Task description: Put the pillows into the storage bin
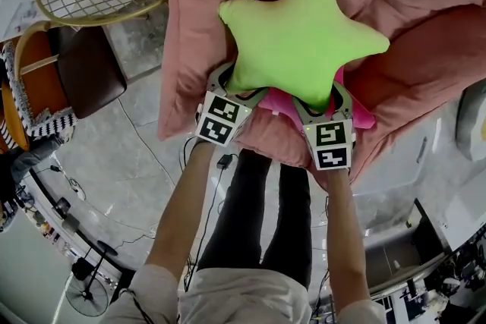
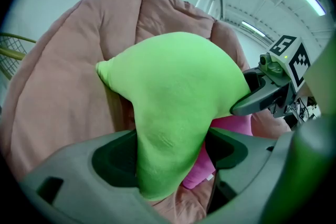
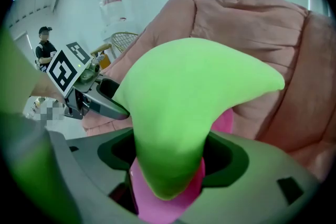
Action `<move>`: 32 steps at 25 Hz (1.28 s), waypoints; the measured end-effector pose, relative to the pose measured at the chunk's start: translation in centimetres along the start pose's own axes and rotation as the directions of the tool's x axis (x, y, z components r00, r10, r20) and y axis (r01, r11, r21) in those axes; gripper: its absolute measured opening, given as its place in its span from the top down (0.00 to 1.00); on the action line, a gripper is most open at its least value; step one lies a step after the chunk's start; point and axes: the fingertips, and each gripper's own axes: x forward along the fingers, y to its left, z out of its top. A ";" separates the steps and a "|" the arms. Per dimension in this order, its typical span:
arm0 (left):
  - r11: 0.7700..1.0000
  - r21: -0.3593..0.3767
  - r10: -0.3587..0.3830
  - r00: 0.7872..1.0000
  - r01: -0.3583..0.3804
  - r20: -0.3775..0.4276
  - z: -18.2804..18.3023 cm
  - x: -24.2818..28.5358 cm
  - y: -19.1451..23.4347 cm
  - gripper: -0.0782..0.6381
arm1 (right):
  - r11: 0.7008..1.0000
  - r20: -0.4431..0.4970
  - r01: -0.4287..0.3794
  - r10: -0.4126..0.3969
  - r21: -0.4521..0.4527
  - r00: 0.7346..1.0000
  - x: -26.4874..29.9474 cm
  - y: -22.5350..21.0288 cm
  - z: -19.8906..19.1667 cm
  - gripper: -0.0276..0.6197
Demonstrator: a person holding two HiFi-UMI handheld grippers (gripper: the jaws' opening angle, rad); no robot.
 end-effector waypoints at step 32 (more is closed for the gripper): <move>0.909 0.306 -0.311 0.949 0.284 0.042 4.4 -1.5 -31.9 0.43 | 0.906 0.196 0.337 -0.390 0.255 0.900 -28.7 -5.9 -17.3 0.51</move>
